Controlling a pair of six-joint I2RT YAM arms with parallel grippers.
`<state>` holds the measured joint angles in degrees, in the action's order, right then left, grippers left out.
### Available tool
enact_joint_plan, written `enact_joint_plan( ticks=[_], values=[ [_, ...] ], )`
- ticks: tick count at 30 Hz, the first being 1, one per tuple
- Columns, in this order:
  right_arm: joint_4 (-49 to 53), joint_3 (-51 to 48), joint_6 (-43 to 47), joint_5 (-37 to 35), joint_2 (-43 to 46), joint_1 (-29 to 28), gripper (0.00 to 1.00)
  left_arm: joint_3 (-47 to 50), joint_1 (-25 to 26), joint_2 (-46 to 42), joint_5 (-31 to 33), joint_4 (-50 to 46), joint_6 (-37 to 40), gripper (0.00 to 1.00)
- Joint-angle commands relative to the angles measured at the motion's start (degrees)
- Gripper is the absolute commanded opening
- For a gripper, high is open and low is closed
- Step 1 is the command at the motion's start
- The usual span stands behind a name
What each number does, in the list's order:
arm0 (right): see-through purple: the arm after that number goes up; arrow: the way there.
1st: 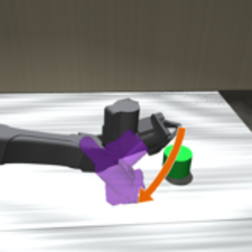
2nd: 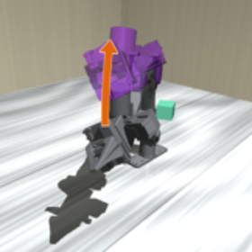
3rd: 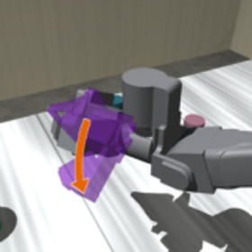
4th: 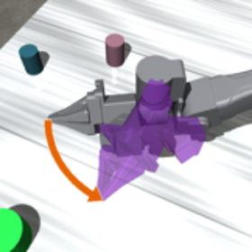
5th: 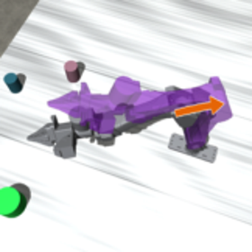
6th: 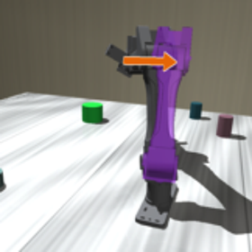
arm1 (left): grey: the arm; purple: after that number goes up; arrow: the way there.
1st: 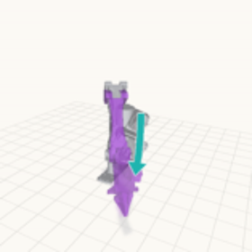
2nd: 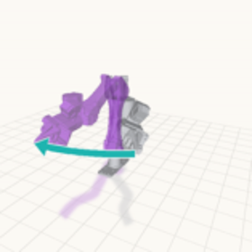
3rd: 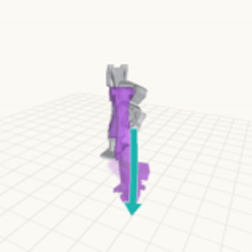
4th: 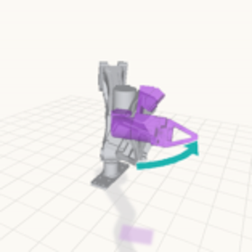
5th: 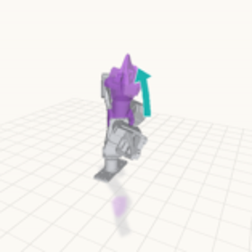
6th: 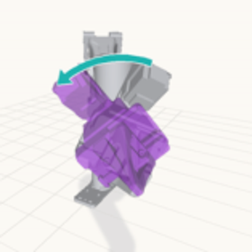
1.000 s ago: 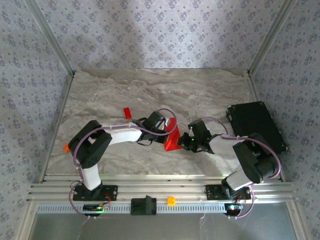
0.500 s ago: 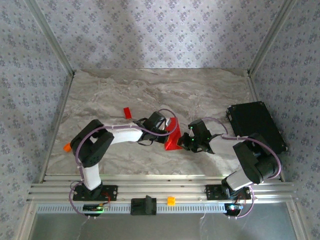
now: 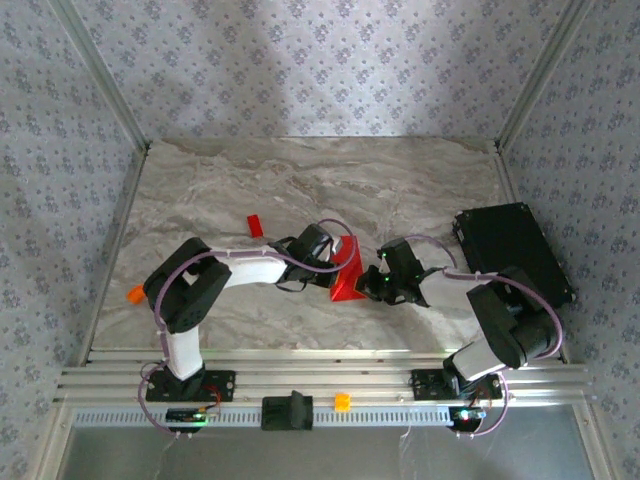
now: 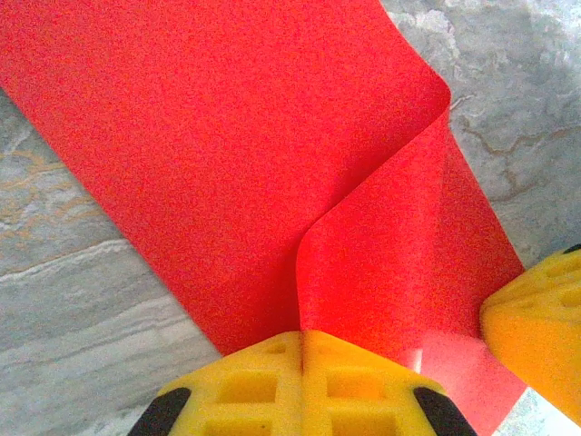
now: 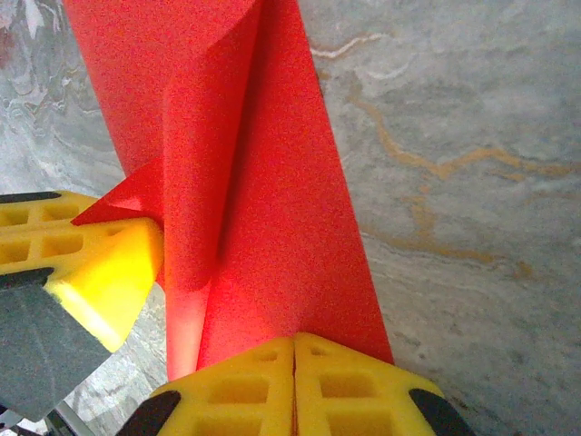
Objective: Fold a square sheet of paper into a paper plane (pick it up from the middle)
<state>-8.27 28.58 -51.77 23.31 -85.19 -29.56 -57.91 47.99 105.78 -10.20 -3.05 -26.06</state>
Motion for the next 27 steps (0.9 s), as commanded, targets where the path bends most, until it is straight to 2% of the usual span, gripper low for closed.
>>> enact_joint_plan(
  ticks=[1, 12, 16, 27],
  values=[
    [5.27, 0.93, 1.23, -0.03, 2.51, 0.56, 0.11, 0.73, 0.1, 0.43, -0.9, -1.26, -1.08, 0.02],
    [3.35, -0.59, -2.33, -0.38, 4.6, -1.05, 0.12, 1.48, 2.79, -1.6, 1.65, -1.77, -8.79, 0.02],
    [1.65, -1.14, -2.9, 0.1, 3.11, -1.24, 0.12, 0.9, 3.03, -2.06, 2.09, -2.07, -8.33, 0.03],
    [6.58, -1.59, 0.08, -2.18, 0.82, -0.69, 0.07, -1.31, 2.99, -1.94, 2.13, -1.7, -3.93, 0.04]
  ],
)
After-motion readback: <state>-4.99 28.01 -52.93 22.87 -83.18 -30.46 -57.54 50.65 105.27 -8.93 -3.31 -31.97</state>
